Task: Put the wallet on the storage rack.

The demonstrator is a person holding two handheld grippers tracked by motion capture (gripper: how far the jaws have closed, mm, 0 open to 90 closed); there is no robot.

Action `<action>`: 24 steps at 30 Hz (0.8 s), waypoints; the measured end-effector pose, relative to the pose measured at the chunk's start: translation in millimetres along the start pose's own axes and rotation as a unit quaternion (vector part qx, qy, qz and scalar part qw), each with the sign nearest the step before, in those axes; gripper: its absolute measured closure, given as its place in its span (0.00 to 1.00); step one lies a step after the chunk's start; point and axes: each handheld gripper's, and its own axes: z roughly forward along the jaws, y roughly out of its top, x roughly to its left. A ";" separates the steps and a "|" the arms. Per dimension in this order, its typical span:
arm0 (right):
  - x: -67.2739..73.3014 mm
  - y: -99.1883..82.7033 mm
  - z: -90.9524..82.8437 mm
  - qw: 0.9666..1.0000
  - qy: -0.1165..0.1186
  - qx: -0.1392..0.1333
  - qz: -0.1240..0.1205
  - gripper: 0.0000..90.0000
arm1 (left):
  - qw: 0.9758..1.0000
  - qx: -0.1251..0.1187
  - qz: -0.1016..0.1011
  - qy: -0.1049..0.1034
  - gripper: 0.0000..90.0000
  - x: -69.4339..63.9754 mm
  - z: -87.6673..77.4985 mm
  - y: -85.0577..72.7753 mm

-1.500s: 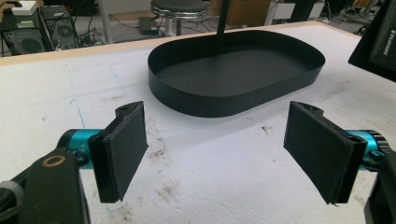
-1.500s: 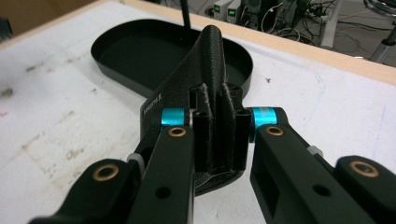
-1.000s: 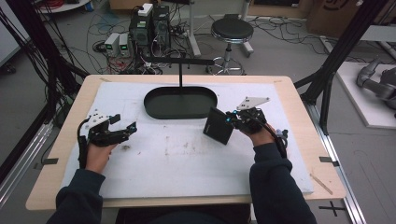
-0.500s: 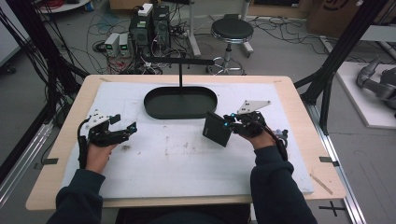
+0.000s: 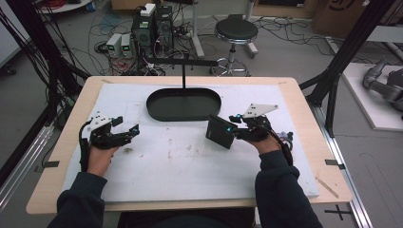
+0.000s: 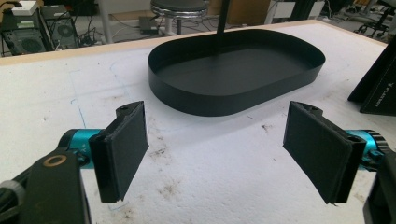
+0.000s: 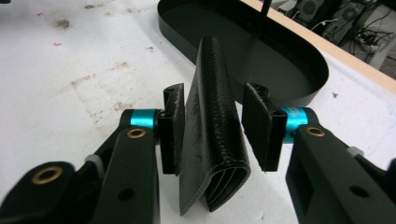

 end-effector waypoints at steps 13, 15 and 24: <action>-1.6 -6.2 27.5 0.999 -0.001 0.045 0.024 0.49 | 1.000 0.002 0.000 -0.001 0.24 -0.4 0.6 -0.2; -1.1 -5.9 29.0 0.999 0.001 0.049 0.023 0.57 | 1.000 0.001 -0.001 -0.001 0.24 -0.3 0.8 -0.3; -5.6 2.1 26.2 0.998 0.013 0.027 0.053 0.84 | 1.000 -0.001 -0.002 -0.003 0.24 0.2 1.1 -0.4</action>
